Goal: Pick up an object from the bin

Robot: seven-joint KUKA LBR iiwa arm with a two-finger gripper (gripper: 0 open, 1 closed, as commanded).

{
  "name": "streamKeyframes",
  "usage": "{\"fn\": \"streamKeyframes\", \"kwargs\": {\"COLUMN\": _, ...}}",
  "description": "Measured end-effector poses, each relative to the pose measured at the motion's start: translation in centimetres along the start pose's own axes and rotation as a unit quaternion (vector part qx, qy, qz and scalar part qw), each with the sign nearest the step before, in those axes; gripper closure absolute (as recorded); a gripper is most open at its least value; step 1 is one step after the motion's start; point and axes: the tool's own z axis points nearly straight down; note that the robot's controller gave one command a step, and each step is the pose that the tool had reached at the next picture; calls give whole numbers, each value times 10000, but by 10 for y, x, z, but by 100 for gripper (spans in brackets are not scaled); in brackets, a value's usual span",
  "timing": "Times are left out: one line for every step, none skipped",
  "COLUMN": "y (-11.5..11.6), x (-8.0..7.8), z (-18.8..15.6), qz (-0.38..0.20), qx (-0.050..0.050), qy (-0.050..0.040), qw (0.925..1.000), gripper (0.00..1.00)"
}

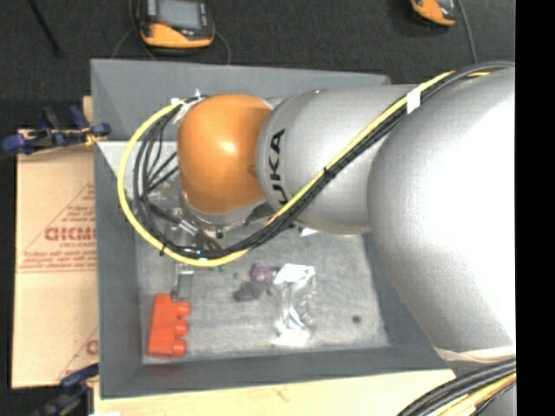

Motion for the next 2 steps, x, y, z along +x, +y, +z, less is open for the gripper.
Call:
{"fn": "streamKeyframes", "kwargs": {"y": 15, "x": 63, "z": 83, "qz": -1887, "qx": 13, "qy": -16, "qw": 9820, "gripper": 0}}
{"fn": "streamKeyframes", "kwargs": {"y": 11, "x": 85, "z": 80, "qz": -3516, "qx": 2, "qy": -101, "qw": 9361, "gripper": 0}}
